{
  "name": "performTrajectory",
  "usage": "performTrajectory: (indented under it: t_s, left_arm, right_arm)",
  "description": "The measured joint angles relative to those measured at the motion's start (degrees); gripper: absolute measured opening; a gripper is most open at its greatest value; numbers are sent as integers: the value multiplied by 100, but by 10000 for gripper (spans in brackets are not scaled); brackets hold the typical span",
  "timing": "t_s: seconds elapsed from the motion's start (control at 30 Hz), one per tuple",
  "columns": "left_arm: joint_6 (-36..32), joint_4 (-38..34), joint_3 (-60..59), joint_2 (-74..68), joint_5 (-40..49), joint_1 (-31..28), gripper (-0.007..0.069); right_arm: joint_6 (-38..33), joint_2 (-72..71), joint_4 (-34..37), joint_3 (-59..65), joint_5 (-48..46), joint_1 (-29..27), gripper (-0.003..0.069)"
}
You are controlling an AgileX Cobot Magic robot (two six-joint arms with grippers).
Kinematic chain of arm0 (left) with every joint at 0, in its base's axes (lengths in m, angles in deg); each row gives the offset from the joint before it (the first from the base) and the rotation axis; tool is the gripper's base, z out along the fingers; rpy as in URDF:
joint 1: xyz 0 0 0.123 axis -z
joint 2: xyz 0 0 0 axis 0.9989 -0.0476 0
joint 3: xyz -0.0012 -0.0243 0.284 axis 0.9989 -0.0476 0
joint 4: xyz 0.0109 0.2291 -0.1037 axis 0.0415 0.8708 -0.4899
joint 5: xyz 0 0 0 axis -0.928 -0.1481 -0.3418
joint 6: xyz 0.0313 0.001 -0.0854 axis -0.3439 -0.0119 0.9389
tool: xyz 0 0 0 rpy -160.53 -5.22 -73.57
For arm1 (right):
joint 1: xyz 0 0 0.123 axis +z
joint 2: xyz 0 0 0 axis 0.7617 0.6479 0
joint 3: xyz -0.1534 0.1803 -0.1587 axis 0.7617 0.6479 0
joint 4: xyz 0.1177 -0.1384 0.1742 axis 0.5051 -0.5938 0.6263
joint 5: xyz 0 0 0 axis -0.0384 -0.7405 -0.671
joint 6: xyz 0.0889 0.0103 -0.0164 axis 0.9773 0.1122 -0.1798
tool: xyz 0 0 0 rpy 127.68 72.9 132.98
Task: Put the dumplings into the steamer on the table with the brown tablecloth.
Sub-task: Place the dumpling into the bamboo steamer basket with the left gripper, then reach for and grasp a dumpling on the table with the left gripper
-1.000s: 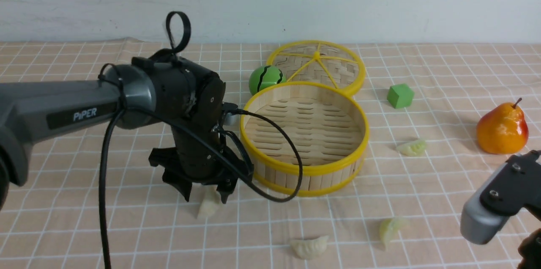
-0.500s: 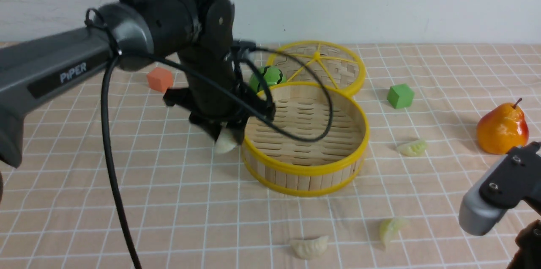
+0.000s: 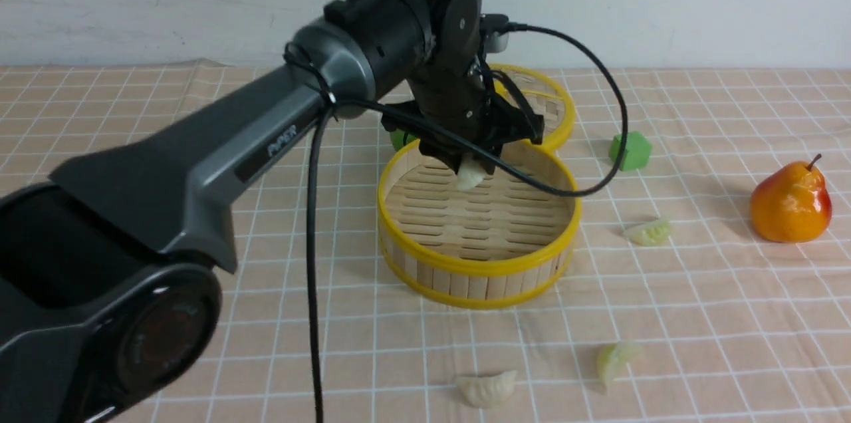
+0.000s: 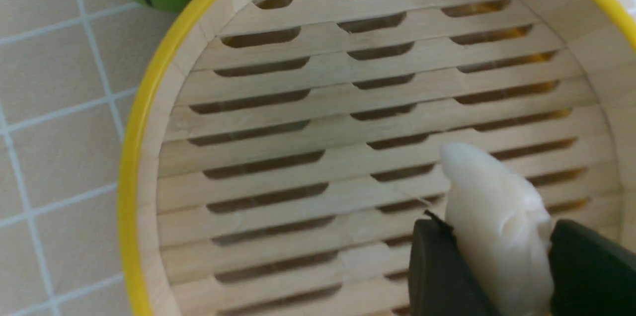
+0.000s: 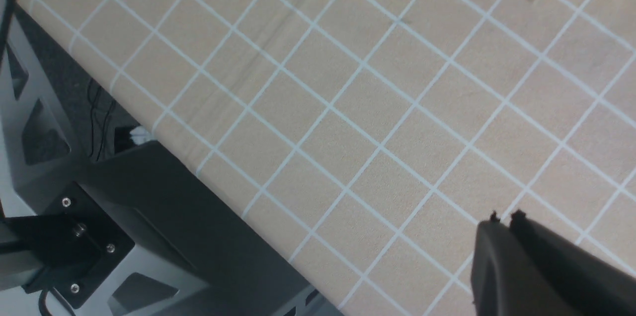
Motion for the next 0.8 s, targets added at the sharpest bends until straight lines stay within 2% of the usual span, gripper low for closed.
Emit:
performTrajectory:
  t_s: [0.2, 0.3, 0.37, 0.5, 0.57, 0.63, 0.7, 0.8]
  left_arm:
    - [89, 157, 20, -606, -375, 0, 267]
    - [92, 173, 20, -662, -381, 0, 296]
    - [92, 196, 20, -636, -392, 0, 388]
    - [87, 190, 20, -405, -211, 0, 521]
    - [56, 190, 20, -270, -63, 0, 552]
    - [-282, 162, 20, 227, 437, 0, 584]
    - [-627, 26, 1, 566, 617, -7, 582]
    - [-1748, -596, -268, 1293, 781, -7, 565]
  right_arm:
    - [194, -735, -252, -5, -95, 0, 33]
    - [372, -752, -440, -5, -95, 0, 34]
    - [541, -752, -685, -5, -95, 0, 37]
    - [588, -752, -910, -5, -60, 0, 41]
    - [593, -752, -931, -5, -53, 0, 41]
    - [593, -752, -992, -5, 37, 0, 43]
    - [595, -752, -1060, -5, 126, 0, 43]
    - [595, -752, -1183, -5, 326, 0, 46]
